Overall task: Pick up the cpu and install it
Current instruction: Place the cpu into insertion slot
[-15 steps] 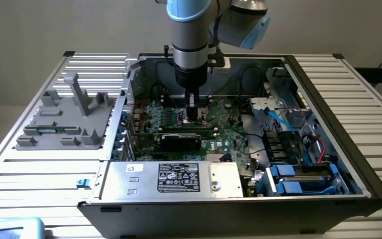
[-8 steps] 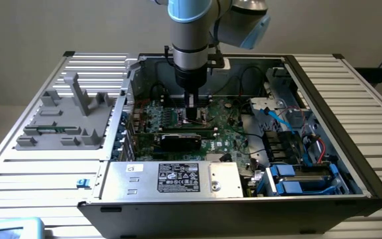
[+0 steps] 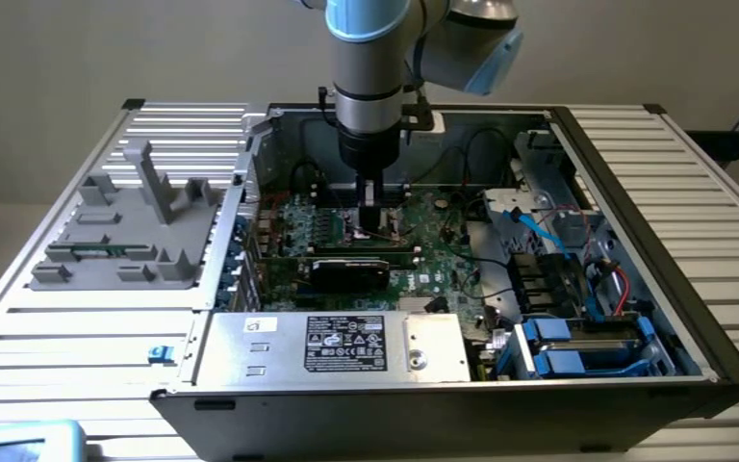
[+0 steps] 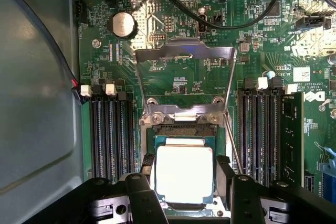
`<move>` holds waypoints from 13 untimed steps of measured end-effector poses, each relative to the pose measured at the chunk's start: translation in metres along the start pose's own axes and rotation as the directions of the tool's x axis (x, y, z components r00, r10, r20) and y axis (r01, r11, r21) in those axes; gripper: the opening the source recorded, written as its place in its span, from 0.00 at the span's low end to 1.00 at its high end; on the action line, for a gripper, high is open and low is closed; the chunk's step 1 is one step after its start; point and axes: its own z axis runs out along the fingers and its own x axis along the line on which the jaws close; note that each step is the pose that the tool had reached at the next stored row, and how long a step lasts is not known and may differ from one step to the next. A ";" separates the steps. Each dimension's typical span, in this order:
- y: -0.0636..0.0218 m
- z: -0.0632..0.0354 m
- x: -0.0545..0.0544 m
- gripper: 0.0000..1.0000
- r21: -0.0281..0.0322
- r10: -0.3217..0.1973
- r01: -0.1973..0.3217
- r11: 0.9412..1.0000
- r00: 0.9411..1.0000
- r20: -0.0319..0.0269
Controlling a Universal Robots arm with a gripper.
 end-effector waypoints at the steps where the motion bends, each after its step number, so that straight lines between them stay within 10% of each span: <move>1: 0.0000 0.0000 0.000 0.55 0.000 -0.003 0.003 1.000 1.000 0.001; 13: 0.0000 0.0001 0.000 0.55 0.002 -0.035 0.035 0.999 0.999 0.008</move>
